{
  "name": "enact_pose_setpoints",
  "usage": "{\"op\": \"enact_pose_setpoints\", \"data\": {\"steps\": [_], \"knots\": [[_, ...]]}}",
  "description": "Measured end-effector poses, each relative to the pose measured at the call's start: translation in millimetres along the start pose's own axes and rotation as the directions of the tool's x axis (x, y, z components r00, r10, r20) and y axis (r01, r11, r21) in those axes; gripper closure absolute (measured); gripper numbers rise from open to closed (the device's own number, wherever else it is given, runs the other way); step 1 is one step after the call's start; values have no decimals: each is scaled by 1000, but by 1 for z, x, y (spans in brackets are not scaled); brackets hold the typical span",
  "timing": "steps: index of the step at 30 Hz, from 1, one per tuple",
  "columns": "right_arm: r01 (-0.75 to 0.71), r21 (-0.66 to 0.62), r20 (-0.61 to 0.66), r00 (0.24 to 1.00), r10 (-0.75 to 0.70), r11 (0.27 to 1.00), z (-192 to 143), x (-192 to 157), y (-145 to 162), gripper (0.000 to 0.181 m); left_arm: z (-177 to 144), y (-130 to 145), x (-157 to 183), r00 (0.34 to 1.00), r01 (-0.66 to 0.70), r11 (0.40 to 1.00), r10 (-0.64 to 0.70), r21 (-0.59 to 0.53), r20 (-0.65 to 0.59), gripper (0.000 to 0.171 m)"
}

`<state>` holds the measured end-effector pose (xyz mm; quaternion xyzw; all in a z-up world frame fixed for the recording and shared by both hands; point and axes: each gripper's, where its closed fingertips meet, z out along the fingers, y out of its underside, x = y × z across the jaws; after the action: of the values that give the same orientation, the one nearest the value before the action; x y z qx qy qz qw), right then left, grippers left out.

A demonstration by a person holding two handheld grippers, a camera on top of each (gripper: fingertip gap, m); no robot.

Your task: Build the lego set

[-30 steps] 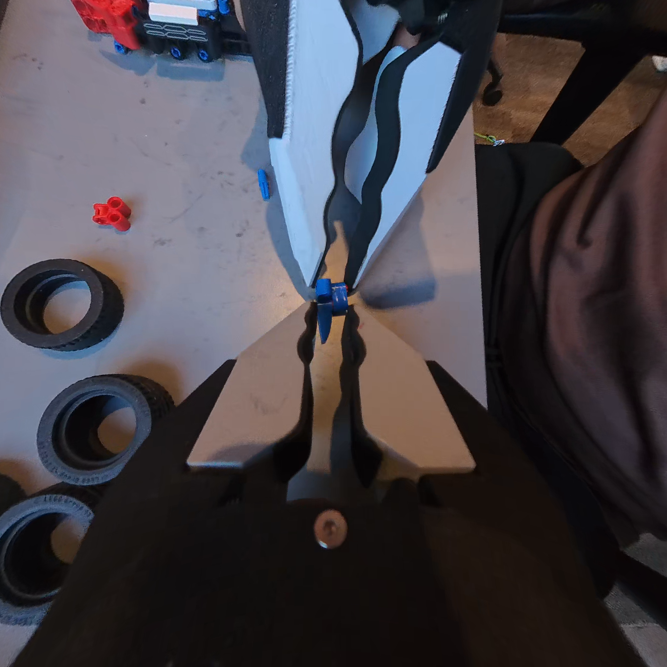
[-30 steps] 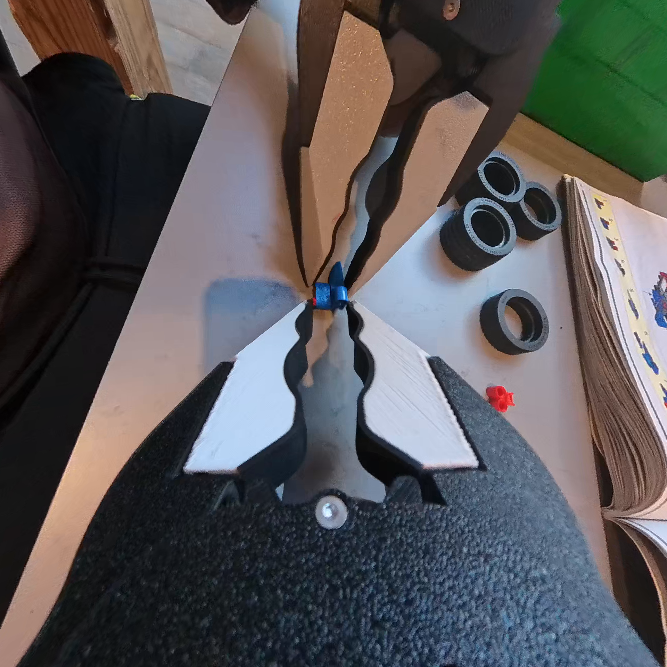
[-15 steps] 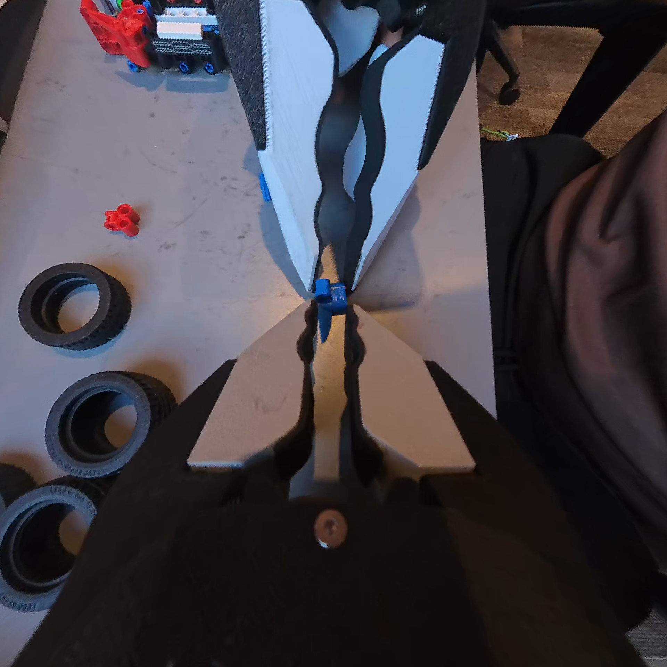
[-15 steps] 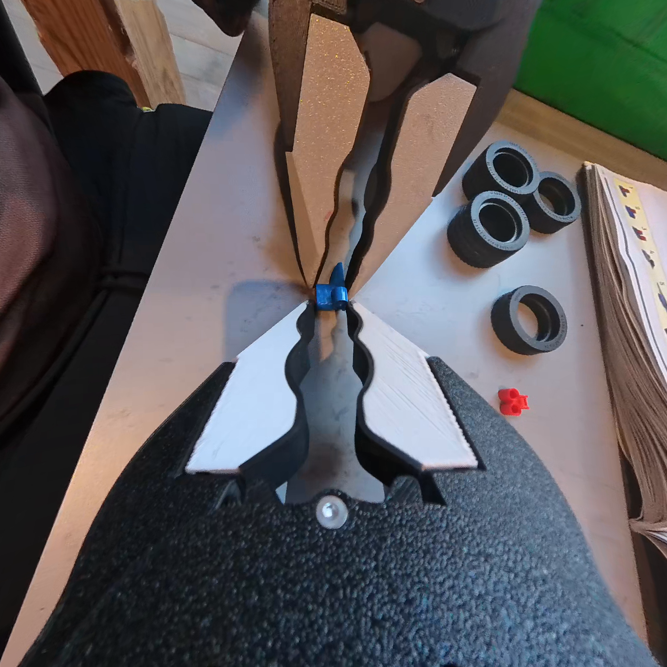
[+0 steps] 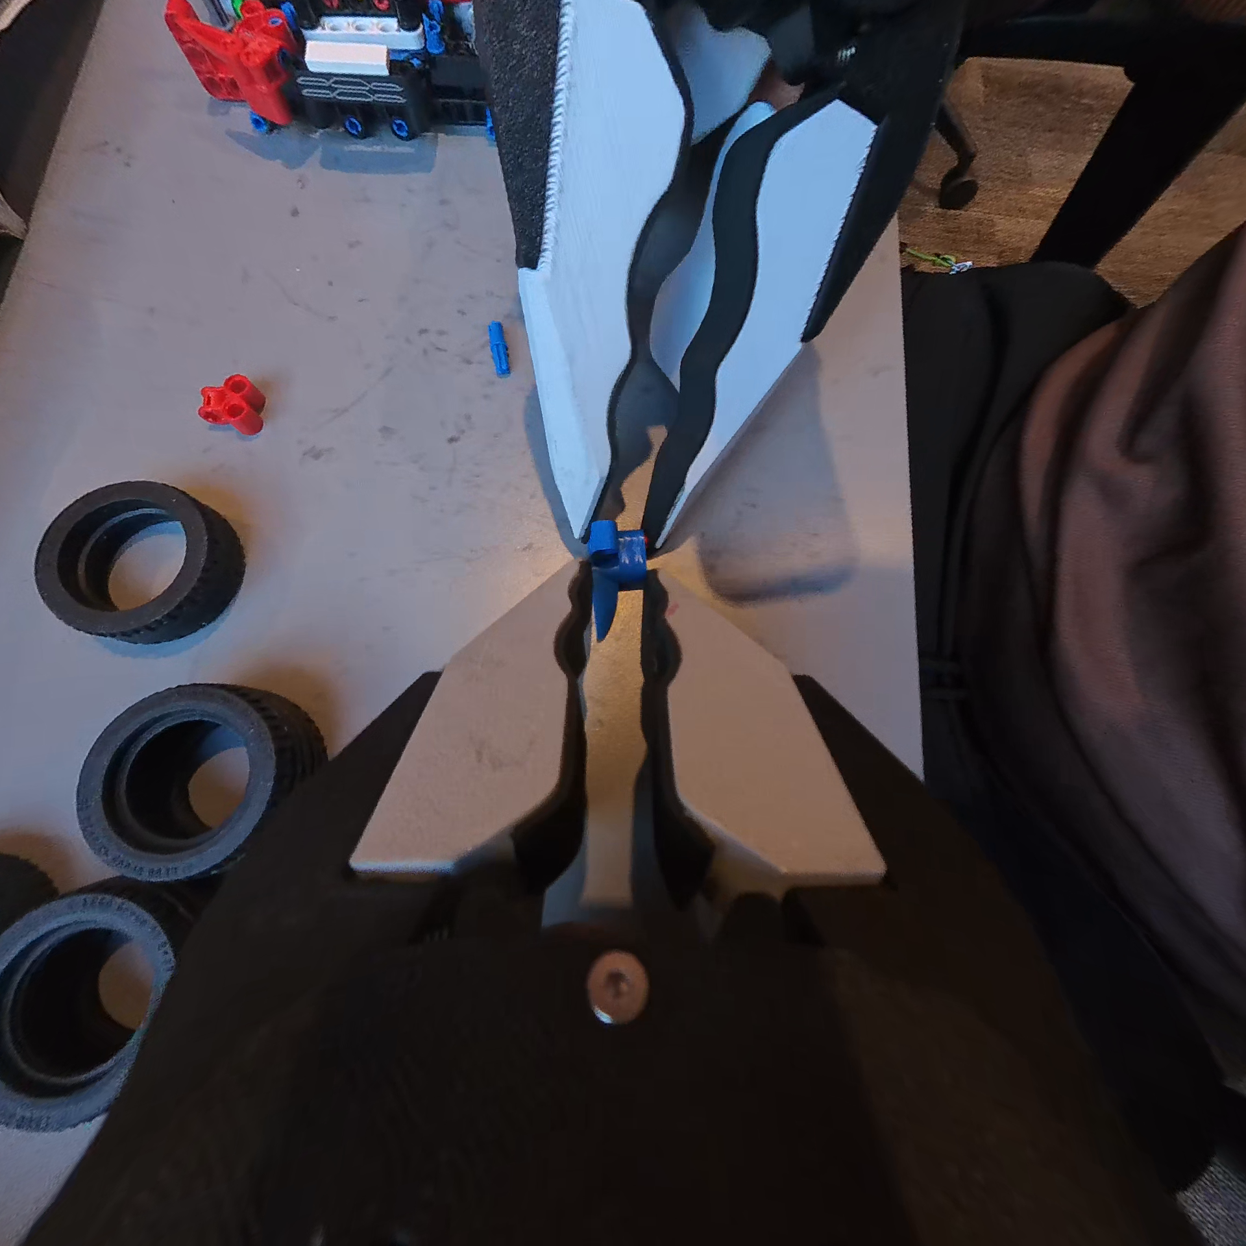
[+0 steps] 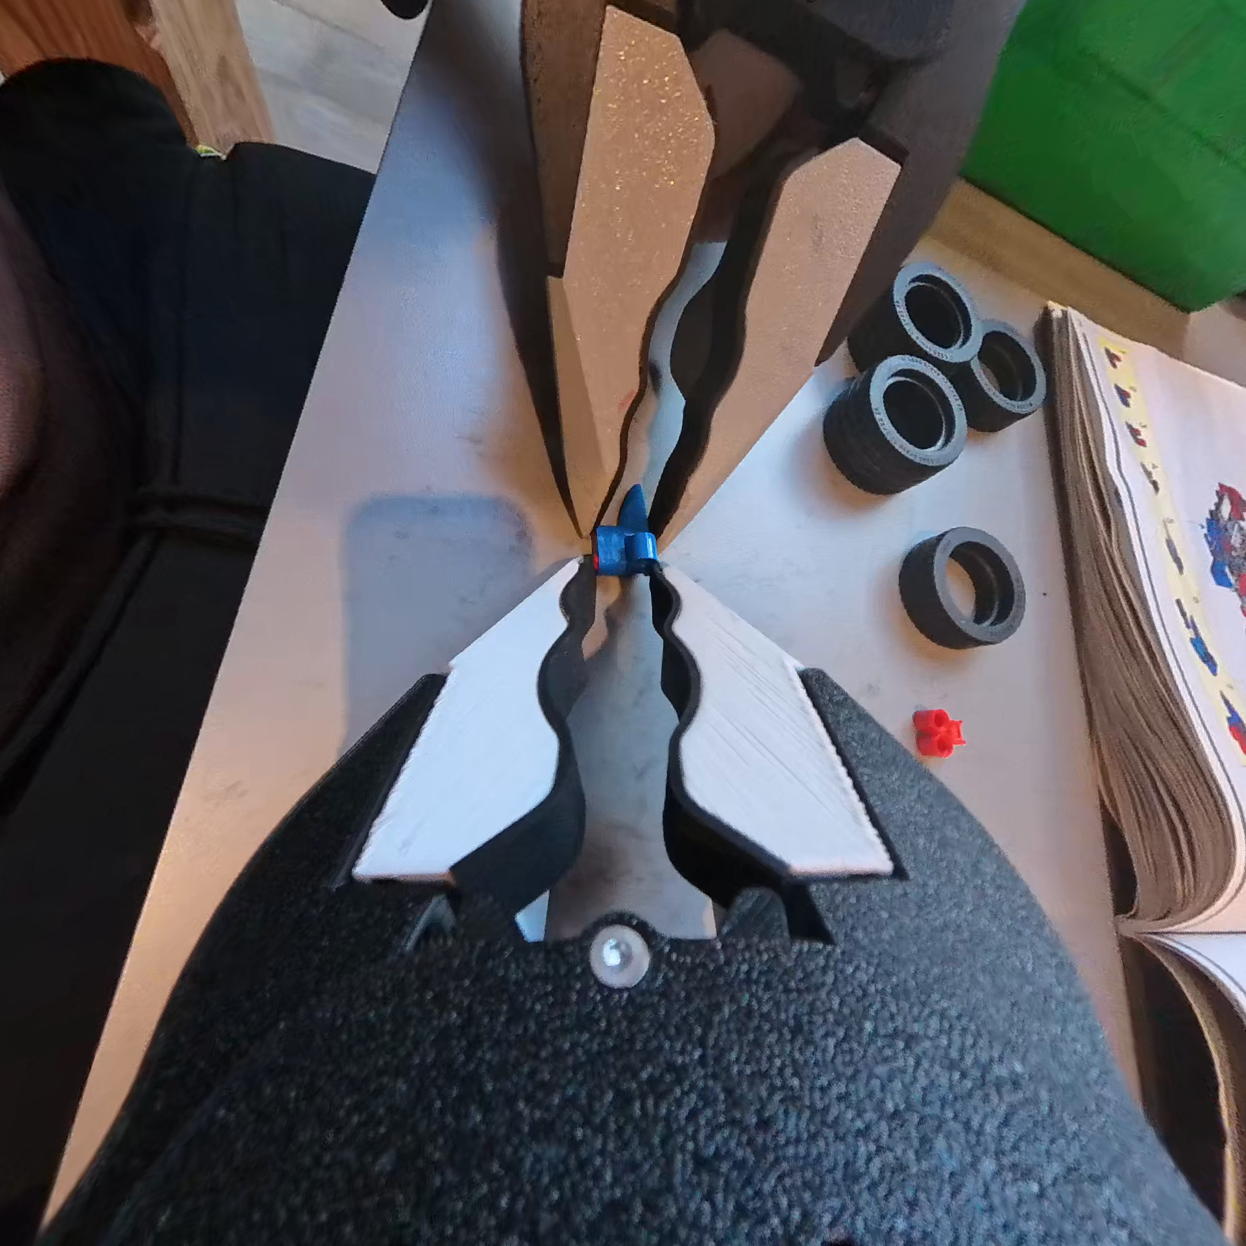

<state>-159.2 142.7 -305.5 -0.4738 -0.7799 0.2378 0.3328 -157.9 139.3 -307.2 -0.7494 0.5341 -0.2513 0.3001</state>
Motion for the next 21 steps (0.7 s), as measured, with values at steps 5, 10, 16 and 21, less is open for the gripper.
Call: {"op": "enact_pose_setpoints", "data": {"steps": [5, 10, 16, 21], "knots": [[-43, -3, -23, 999, 43, 999, 0, 0, 0, 166, 0, 0, 0, 999, -2, 1000, 2, 2, 34, 158], [26, -17, -66, 997, -27, 1000, 0, 1, 0, 166, 0, 0, 0, 1000, 0, 1000, 0, 2, 31, 158], [98, -54, -85, 991, -102, 994, 0, 1, -1, 166, -1, 1, 0, 999, -24, 1000, 24, 4, 32, 158], [8, -9, -56, 998, -9, 1000, -3, 1, 2, 165, 1, 0, -1, 1000, 8, 1000, -8, 3, 19, 158]]}}
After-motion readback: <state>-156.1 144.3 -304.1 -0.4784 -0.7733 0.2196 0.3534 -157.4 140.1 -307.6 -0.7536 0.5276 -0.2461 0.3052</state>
